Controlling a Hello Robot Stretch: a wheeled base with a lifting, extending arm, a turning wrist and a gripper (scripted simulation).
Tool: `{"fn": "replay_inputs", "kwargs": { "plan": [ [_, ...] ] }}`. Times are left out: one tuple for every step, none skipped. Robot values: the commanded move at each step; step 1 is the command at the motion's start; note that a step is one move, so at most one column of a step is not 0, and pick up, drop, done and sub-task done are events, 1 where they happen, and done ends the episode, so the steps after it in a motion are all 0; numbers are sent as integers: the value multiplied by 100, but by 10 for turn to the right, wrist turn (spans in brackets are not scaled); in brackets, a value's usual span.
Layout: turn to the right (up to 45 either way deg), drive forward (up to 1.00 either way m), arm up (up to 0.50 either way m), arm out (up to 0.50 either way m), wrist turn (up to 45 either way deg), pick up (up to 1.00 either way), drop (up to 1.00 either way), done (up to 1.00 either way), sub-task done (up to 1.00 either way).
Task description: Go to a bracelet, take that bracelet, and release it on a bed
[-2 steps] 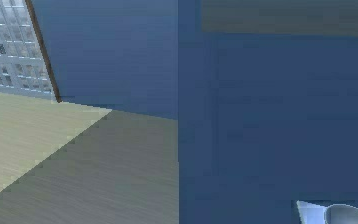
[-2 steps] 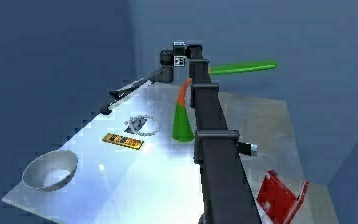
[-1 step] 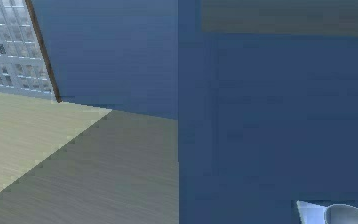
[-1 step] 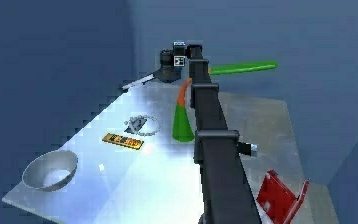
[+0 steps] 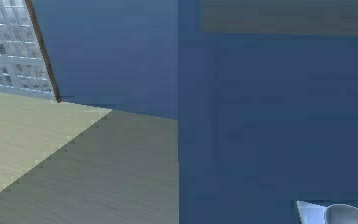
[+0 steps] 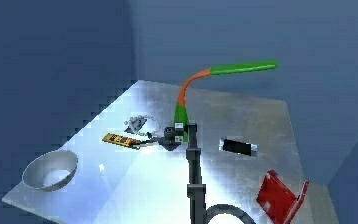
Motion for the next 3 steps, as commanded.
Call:
{"fn": "replay_inputs", "kwargs": {
  "plan": [
    [0,0,0,0,0,100,0,0,0],
    [0,0,10,0,0,0,0,0,0],
    [0,0,24,0,0,0,0,0,0]
  ]
}}
